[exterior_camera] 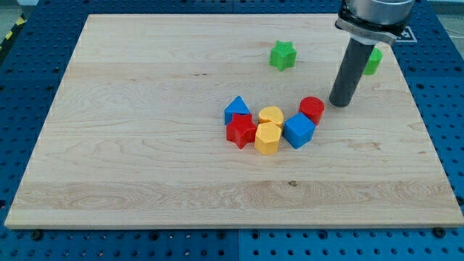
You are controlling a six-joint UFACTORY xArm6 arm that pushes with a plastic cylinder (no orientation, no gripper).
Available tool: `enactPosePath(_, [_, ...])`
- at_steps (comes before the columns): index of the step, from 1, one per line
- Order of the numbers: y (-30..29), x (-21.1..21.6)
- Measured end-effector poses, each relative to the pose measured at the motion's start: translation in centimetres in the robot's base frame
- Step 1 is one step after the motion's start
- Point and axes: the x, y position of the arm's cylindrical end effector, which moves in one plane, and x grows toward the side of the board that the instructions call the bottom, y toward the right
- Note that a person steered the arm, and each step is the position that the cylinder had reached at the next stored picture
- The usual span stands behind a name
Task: Move the green star to the center
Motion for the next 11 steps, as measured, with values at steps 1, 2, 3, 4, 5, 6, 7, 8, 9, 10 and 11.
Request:
enactPosePath(1, [-0.3, 1.0])
enactPosePath(2, [-1.7, 1.5])
enactPosePath(3, [-3.0, 2.6])
enactPosePath(4, [-2.9, 2.3])
enactPosePath(5, [-0.9, -1.8])
enactPosePath(6, [2.9, -3.4])
enactPosePath(7, [2.2, -6.5])
enactPosePath(8, [1.1, -10.8])
enactPosePath(9, [-3.2, -12.5])
enactPosePath(10, [-8.8, -11.5])
enactPosePath(11, [-11.9, -7.9])
